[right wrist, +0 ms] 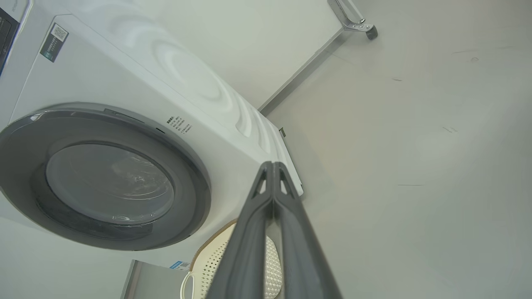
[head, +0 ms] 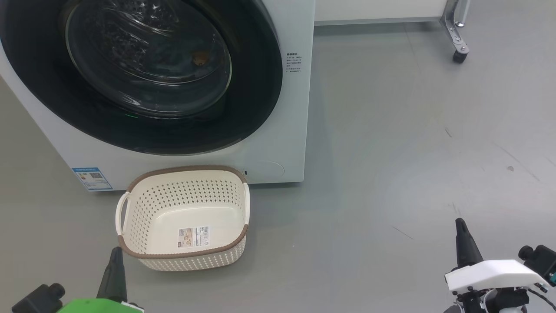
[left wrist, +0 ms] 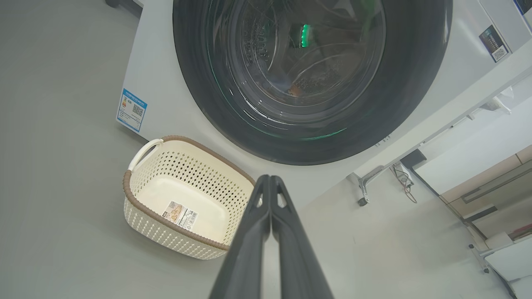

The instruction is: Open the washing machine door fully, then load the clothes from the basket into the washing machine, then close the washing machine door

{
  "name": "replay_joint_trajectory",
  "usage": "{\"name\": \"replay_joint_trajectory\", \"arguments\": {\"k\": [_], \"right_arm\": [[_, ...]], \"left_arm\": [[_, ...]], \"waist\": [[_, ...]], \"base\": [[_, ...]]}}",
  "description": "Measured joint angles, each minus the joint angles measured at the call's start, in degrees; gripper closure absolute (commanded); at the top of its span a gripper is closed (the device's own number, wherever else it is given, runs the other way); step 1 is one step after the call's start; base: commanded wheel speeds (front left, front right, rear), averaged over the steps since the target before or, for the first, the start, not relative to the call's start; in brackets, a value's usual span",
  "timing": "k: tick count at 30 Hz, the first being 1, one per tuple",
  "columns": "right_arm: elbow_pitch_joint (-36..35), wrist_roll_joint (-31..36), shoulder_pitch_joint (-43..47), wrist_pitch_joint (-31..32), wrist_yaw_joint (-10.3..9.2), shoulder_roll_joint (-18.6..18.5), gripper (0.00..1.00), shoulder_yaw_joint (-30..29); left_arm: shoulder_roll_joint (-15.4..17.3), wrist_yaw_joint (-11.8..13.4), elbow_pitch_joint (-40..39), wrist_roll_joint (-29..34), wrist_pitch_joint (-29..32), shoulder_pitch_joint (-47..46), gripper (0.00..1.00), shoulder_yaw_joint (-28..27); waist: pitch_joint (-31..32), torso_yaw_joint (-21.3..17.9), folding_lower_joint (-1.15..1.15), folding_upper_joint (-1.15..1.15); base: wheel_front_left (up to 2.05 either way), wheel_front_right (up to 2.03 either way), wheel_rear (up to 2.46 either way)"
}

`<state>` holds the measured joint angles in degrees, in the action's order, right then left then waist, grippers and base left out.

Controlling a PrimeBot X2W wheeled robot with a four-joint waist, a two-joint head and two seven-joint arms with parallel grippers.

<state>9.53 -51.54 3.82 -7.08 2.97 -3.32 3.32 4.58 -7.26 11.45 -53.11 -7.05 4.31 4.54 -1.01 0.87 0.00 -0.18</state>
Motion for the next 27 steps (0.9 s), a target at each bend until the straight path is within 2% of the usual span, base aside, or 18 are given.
{"name": "replay_joint_trajectory", "arguments": {"k": [27], "right_arm": [[2.2, -17.5, -2.5, 4.0, 1.51, -0.5, 1.00, -2.7]], "left_arm": [[0.1, 0.2, 1.3, -17.1, 4.0, -2.9, 1.00, -1.8]], "waist": [[0.3, -0.4, 0.00, 0.00]], "base": [[0.00, 0.00, 0.00]]}}
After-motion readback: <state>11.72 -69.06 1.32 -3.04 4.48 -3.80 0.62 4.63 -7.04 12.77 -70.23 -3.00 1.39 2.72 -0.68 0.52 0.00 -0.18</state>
